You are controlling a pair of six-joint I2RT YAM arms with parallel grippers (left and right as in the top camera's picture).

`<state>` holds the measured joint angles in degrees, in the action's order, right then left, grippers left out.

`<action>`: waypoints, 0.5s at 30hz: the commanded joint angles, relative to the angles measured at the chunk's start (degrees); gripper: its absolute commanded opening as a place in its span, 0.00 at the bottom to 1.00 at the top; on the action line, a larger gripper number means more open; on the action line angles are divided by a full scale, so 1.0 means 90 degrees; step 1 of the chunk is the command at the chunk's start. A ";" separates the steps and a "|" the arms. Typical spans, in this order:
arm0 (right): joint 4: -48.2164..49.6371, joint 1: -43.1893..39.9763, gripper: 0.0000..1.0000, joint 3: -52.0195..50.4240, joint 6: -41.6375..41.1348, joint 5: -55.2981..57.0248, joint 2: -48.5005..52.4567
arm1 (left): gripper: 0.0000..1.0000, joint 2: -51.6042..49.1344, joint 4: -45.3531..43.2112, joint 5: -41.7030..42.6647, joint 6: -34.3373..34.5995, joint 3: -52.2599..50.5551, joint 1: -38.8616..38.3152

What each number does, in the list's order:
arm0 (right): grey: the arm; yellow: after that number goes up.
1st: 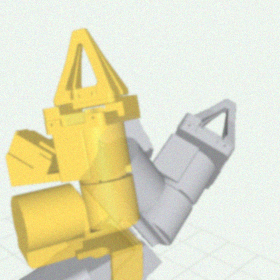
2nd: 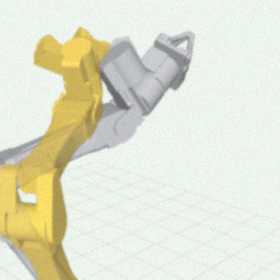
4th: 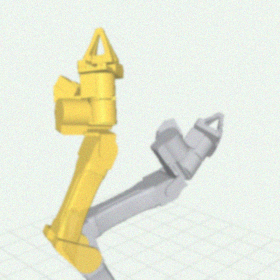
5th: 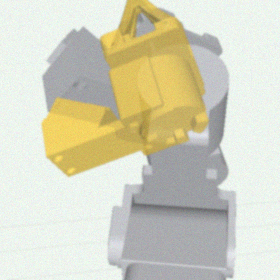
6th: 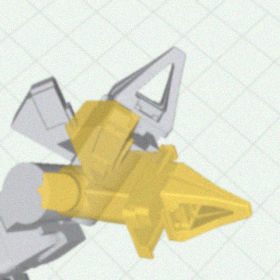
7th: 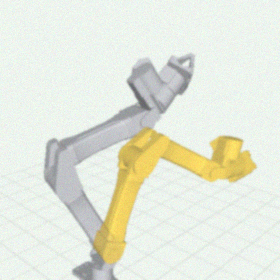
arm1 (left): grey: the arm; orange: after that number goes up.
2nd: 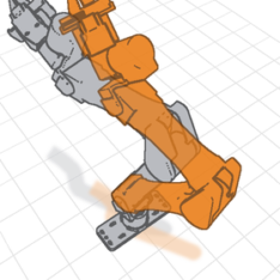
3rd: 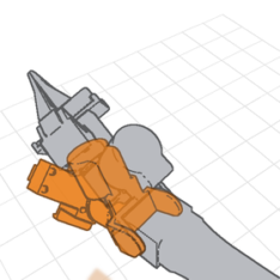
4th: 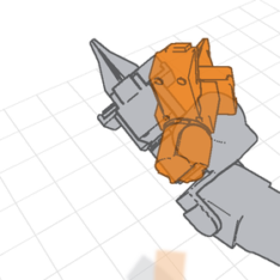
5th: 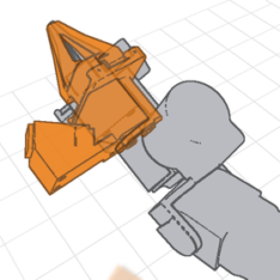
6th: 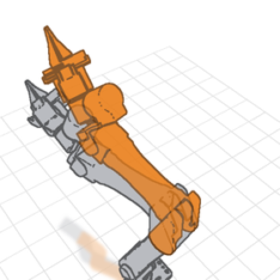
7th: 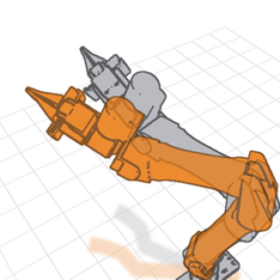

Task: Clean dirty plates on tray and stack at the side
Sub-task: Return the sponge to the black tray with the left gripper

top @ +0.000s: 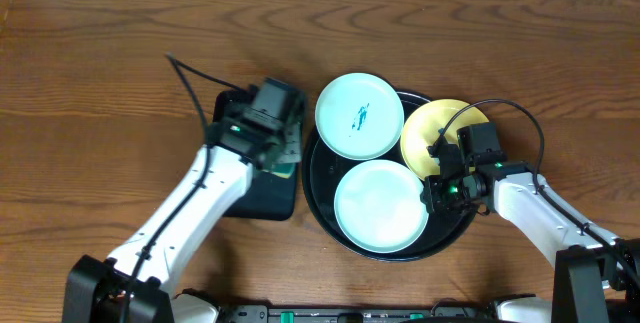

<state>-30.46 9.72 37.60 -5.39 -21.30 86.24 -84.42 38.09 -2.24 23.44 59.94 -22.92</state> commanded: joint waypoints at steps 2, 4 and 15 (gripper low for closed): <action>0.0034 0.0056 0.04 0.0017 0.0034 0.0005 0.0019 | 0.07 -0.0170 -0.0199 0.0908 -0.0554 -0.0102 0.0816; 0.0061 0.0056 0.03 0.0017 0.0032 0.0002 0.0019 | 0.07 -0.0296 -0.0289 0.1209 -0.0641 -0.0107 0.1030; 0.0051 0.0056 0.01 0.0017 0.0032 0.0002 0.0019 | 0.07 -0.1766 -0.0529 0.1183 -0.0648 -0.0107 0.1307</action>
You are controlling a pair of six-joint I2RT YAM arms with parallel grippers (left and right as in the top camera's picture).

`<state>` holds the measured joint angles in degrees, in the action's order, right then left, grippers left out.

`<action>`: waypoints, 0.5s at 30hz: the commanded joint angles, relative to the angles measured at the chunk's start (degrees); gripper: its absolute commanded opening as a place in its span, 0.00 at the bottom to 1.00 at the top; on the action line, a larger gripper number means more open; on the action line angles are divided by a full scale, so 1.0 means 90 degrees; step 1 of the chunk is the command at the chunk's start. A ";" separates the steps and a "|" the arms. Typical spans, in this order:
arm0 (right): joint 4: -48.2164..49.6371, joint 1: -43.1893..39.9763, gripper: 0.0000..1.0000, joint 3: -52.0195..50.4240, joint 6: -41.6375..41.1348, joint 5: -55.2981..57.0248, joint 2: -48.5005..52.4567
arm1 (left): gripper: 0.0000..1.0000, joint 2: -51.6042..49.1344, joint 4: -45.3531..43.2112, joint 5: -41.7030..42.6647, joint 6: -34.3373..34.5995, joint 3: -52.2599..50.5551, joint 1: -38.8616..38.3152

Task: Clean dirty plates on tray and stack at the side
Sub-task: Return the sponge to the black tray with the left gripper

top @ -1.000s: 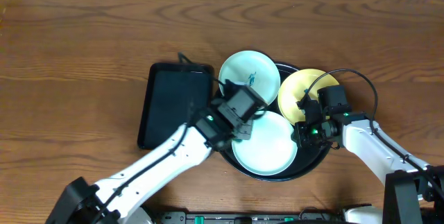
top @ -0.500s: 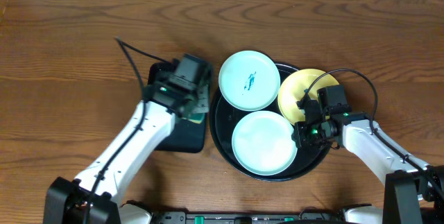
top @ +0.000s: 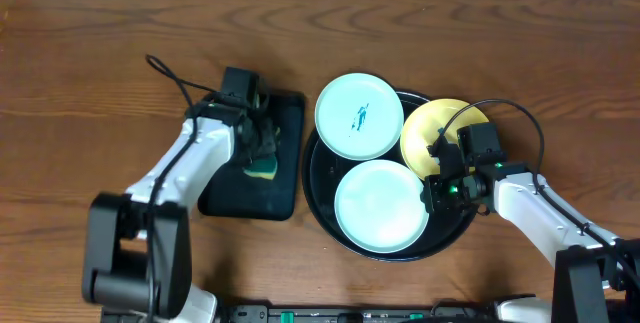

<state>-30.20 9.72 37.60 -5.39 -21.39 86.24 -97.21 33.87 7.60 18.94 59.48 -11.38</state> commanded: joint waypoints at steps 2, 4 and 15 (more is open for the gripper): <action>0.0022 0.0056 0.01 0.0017 0.0032 0.0012 0.0019 | 0.11 -0.0505 -0.0107 0.0087 -0.0151 -0.0056 0.0024; 0.0022 0.0056 0.01 0.0017 0.0032 0.0012 0.0019 | 0.30 -0.0602 -0.0119 0.0087 -0.0148 -0.0056 0.0024; 0.0022 0.0056 0.01 0.0017 0.0032 0.0012 0.0019 | 0.11 -0.0454 -0.0107 0.0112 -0.0151 -0.0053 0.0022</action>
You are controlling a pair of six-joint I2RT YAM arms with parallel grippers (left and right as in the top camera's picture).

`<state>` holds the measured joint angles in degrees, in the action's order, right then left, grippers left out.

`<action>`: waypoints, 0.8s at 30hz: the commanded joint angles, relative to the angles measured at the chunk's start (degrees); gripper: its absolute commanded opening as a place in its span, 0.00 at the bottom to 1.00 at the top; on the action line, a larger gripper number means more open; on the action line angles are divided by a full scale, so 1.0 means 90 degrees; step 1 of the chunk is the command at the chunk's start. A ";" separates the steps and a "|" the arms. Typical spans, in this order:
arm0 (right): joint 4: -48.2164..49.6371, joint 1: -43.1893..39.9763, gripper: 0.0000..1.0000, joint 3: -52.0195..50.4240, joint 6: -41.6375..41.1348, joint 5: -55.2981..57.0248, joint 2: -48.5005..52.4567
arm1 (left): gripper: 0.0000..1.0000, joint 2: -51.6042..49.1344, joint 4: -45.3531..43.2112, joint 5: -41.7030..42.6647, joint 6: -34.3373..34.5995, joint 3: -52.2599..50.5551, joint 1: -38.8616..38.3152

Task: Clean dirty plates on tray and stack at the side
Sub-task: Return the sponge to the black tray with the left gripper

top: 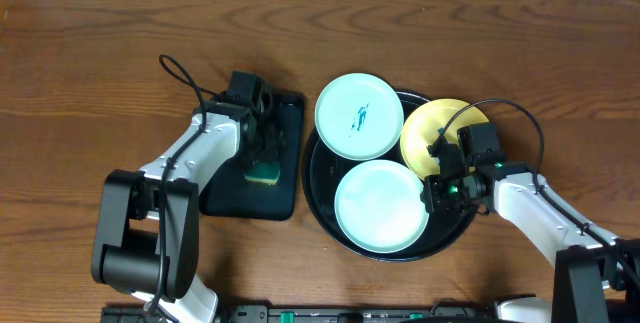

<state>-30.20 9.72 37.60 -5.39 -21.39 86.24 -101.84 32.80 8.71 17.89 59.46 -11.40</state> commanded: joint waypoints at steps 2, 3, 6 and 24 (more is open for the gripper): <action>0.0022 0.0056 0.01 0.0017 0.0032 0.0012 0.0019 | 0.08 0.0177 0.0010 -0.0012 -0.0097 -0.0051 0.0027; 0.0024 0.0056 0.01 0.0017 0.0032 0.0012 0.0019 | 0.08 0.0289 0.0017 -0.0012 -0.0277 -0.0044 0.0024; 0.0024 0.0056 0.01 0.0017 0.0034 0.0015 0.0019 | 0.07 0.0624 0.0068 -0.0015 -0.0486 -0.0044 0.0027; 0.0022 0.0058 0.01 0.0017 0.0010 -0.0124 0.0019 | 0.60 0.1134 0.1333 -0.0015 -0.0408 -0.0049 0.0027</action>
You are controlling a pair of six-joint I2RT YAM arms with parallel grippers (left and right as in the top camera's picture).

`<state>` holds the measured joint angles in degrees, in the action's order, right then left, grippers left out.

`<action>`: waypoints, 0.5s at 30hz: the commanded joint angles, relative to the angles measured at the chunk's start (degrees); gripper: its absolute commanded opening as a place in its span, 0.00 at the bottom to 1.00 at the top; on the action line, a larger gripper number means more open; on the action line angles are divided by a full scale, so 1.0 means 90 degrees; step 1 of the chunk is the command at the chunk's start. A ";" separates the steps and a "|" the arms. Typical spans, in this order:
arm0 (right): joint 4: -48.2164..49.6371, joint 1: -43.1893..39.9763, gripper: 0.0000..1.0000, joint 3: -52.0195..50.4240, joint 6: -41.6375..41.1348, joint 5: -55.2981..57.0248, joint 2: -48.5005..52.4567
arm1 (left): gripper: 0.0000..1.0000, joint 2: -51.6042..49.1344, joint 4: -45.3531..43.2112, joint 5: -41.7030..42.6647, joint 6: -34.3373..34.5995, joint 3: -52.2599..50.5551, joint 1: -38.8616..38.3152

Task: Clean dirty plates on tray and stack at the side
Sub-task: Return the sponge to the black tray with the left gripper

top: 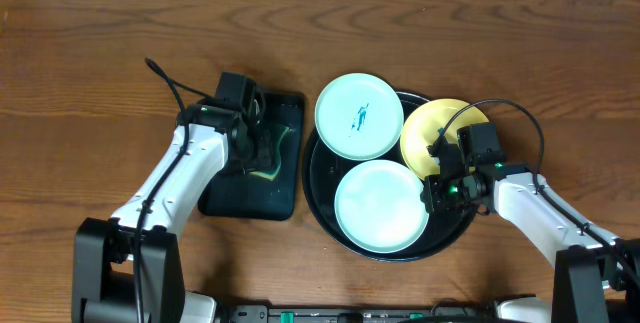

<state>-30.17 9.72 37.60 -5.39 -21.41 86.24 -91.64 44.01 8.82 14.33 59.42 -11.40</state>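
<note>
A round black tray [318,195] holds three plates. The pale blue plate [360,115] at the top carries a blue-green smear. A yellow plate [430,128] lies at the right, and a clean-looking pale plate [380,206] at the bottom. My left gripper [262,151] is over the small black rectangular mat [245,198] left of the tray, down on a yellow-green sponge [272,163] that sits tilted at its fingertips. My right gripper [432,193] rests at the right rim of the bottom plate, next to the yellow one. The wrist hides its fingers.
The wooden table [100,53] stretches to the left and behind the tray. Cables loop from both arms. The right arm lies across the tray's right edge.
My left gripper has shifted slightly up and right on the mat. The sponge has moved with it and now sits tilted near the mat's right side. The right arm has not moved.
My left gripper was first at the mat's upper right corner with the sponge below it. It then stood further left over the sponge, and it has stayed on the sponge with small shifts since. My right gripper has kept its place at the bottom plate's rim.
</note>
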 commanded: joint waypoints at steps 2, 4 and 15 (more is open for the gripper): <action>0.0017 0.0058 0.01 0.0017 0.0012 -0.0321 0.0019 | 0.60 0.0000 0.0085 -0.0027 -0.0012 -0.0044 0.0027; 0.0022 0.0058 0.01 0.0017 0.0012 -0.0440 0.0019 | 0.60 0.0000 0.0078 -0.0027 -0.0012 -0.0049 0.0027; 0.0007 0.0056 0.01 0.0019 0.0138 -0.0843 0.0015 | 0.61 0.0000 0.0073 -0.0027 -0.0015 -0.0049 0.0027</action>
<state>-30.30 9.72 37.60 -5.17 -25.61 86.24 -91.64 44.58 8.84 14.33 59.42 -11.40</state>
